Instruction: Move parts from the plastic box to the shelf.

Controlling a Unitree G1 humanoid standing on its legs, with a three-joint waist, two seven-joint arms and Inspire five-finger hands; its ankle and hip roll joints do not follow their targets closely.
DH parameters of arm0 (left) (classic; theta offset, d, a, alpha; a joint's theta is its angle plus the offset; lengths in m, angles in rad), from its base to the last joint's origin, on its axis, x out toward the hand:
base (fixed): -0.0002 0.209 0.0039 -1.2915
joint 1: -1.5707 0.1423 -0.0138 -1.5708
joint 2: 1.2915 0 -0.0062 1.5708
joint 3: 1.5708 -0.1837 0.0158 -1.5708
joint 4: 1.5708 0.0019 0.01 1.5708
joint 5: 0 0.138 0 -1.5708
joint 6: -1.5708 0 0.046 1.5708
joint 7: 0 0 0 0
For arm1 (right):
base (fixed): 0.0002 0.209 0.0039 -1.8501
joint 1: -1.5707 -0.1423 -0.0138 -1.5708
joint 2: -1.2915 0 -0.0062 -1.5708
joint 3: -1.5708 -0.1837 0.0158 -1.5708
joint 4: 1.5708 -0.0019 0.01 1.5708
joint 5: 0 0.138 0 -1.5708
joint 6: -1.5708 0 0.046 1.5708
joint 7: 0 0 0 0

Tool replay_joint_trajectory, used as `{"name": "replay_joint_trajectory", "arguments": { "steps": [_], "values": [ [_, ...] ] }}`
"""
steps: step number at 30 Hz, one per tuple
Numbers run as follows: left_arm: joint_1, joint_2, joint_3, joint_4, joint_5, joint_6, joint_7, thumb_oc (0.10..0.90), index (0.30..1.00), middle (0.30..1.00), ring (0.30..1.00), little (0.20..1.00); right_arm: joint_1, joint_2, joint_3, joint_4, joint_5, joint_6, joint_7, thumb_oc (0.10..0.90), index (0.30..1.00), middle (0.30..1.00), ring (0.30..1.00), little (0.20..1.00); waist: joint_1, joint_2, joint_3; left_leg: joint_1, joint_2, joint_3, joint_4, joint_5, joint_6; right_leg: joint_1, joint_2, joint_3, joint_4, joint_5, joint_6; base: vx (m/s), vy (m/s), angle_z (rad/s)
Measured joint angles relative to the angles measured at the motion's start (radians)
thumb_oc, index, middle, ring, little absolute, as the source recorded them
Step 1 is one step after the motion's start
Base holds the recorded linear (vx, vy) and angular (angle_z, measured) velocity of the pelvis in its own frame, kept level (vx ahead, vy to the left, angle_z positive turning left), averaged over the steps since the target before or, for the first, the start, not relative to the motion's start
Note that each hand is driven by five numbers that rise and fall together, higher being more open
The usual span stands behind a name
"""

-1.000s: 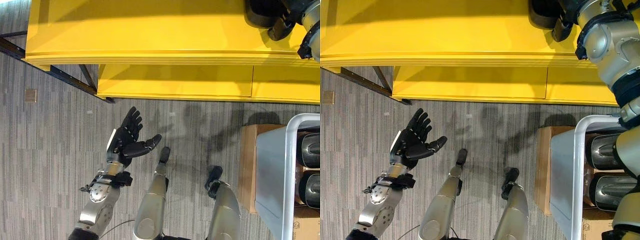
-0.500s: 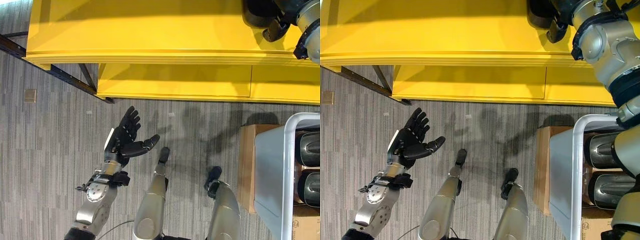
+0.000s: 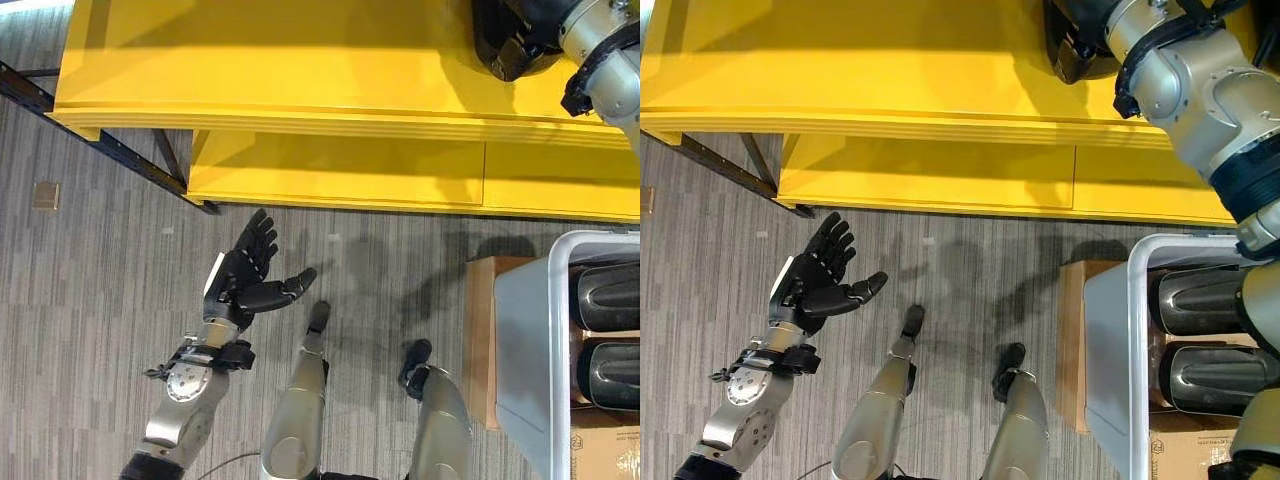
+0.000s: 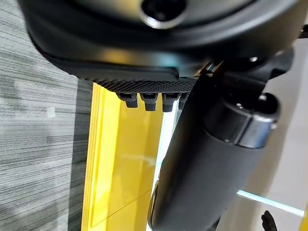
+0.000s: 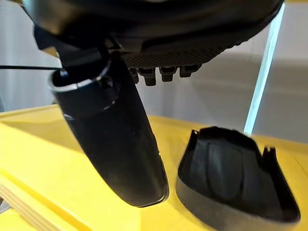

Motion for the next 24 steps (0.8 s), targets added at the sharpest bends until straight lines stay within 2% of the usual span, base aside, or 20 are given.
{"name": "replay_joint_trajectory", "arguments": {
  "steps": [3, 5, 10, 13, 15, 17, 21, 24],
  "values": [
    [-0.007, 0.000, 0.002, -0.001, 0.000, 0.002, -0.001, 0.900, 1.000, 1.000, 1.000, 1.000, 0.009, -0.033, -0.045, -0.088, -0.005, 0.002, -0.001, 0.900, 1.000, 1.000, 1.000, 1.000, -0.016, 0.000, 0.000, 0.012, 0.002, 0.001, -0.001, 0.001, 0.001, 0.017, 0.004, -0.001, -0.014, 0.011, -0.001, -0.01, 0.009, -0.01],
    [-0.004, 0.000, 0.003, -0.001, 0.000, 0.002, -0.001, 0.900, 1.000, 1.000, 1.000, 1.000, 0.060, -0.042, -0.113, -0.146, -0.019, -0.001, -0.005, 0.900, 1.000, 1.000, 1.000, 1.000, -0.019, -0.002, 0.000, 0.032, 0.002, 0.005, -0.001, -0.001, 0.006, 0.043, 0.005, 0.000, -0.027, 0.015, 0.002, -0.02, 0.012, -0.05],
    [-0.022, 0.000, 0.010, -0.002, 0.001, 0.002, -0.002, 0.900, 1.000, 1.000, 1.000, 1.000, 0.125, -0.065, -0.208, -0.230, -0.021, 0.000, -0.015, 0.900, 1.000, 1.000, 1.000, 1.000, -0.026, -0.003, -0.001, 0.048, 0.003, 0.016, -0.001, -0.007, 0.010, 0.056, 0.007, 0.011, -0.041, 0.017, 0.000, -0.02, 0.013, -0.06],
    [-0.018, -0.001, 0.021, -0.002, 0.003, 0.010, -0.002, 0.900, 1.000, 1.000, 1.000, 1.000, 0.291, -0.081, -0.376, -0.354, -0.020, -0.001, -0.007, 0.900, 1.000, 1.000, 1.000, 1.000, -0.033, -0.008, -0.002, 0.061, 0.004, 0.025, -0.001, -0.010, 0.014, 0.068, 0.010, 0.018, -0.048, 0.020, 0.001, -0.02, 0.008, -0.07],
    [-0.010, -0.001, 0.028, -0.002, 0.003, 0.011, -0.002, 0.900, 1.000, 1.000, 1.000, 1.000, 0.333, -0.082, -0.405, -0.380, -0.020, -0.004, -0.006, 0.900, 1.000, 1.000, 1.000, 1.000, -0.036, -0.008, -0.003, 0.068, 0.004, 0.027, 0.000, -0.013, 0.015, 0.077, 0.010, 0.019, -0.051, 0.025, 0.007, -0.01, 0.000, -0.03],
    [-0.010, -0.005, 0.038, -0.001, 0.004, 0.013, -0.003, 0.900, 1.000, 1.000, 1.000, 1.000, 0.475, -0.089, -0.499, -0.447, -0.017, -0.020, 0.023, 0.900, 1.000, 1.000, 1.000, 1.000, -0.048, -0.010, -0.003, 0.085, 0.005, 0.027, 0.002, -0.019, 0.018, 0.100, 0.013, 0.019, -0.061, 0.026, 0.008, 0.00, 0.000, 0.00],
    [-0.009, -0.005, 0.041, -0.001, 0.004, 0.021, -0.005, 0.900, 1.000, 1.000, 1.000, 1.000, 0.599, -0.112, -0.549, -0.485, 0.045, -0.033, 0.091, 0.900, 1.000, 1.000, 1.000, 1.000, -0.052, -0.020, -0.004, 0.096, 0.011, 0.036, 0.016, -0.033, 0.016, 0.114, 0.019, 0.024, -0.065, 0.026, 0.008, 0.01, -0.006, -0.06],
    [-0.002, -0.004, 0.042, 0.000, 0.006, 0.030, -0.025, 0.900, 1.000, 1.000, 1.000, 1.000, 0.653, -0.185, -0.537, -0.517, 0.152, -0.031, 0.174, 0.900, 1.000, 1.000, 1.000, 1.000, -0.057, -0.027, -0.004, 0.114, 0.018, 0.042, 0.018, -0.042, 0.017, 0.135, 0.026, 0.025, -0.077, 0.026, 0.008, 0.02, -0.004, -0.07]
  ]
}}
